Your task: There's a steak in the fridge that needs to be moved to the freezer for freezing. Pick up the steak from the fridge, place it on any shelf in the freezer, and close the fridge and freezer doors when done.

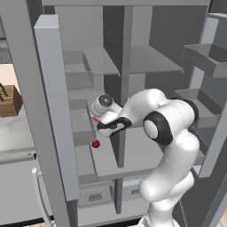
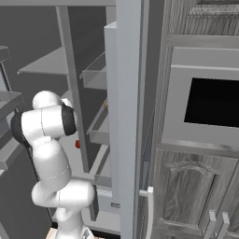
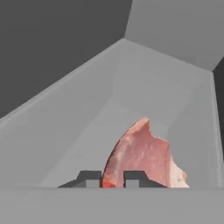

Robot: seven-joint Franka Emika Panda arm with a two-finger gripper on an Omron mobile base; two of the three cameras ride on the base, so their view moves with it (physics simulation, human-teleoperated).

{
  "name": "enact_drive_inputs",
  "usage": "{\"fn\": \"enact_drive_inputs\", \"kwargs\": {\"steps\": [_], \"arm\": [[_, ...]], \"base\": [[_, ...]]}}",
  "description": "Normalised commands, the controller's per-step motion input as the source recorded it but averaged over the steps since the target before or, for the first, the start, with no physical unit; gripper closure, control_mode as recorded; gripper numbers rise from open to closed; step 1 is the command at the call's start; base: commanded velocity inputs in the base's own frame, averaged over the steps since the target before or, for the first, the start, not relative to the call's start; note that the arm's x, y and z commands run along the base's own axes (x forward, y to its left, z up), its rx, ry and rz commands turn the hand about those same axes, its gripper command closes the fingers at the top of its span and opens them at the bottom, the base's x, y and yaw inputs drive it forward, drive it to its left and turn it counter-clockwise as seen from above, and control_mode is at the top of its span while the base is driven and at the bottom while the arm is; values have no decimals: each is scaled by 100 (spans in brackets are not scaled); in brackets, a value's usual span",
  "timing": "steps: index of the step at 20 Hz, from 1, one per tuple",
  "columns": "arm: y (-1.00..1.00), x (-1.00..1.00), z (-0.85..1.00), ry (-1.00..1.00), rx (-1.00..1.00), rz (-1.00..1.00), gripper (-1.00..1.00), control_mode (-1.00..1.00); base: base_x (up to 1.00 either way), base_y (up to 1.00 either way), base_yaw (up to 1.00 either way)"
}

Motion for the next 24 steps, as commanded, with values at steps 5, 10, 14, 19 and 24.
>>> {"fn": "enact_drive_inputs", "kwargs": {"steps": [5,10,14,19,24], "arm": [[-1,-86,79,-5,4,-8,100,-100],[-2,-67,100,0,0,-7,100,-100],[-7,-51,100,2,0,-10,100,-100],[-6,-30,99,8,0,-9,100,-100],[-27,-26,100,17,0,-6,100,-100]], "base": [[0,0,0],[0,0,0],[0,0,0],[0,0,0],[0,0,0]]}}
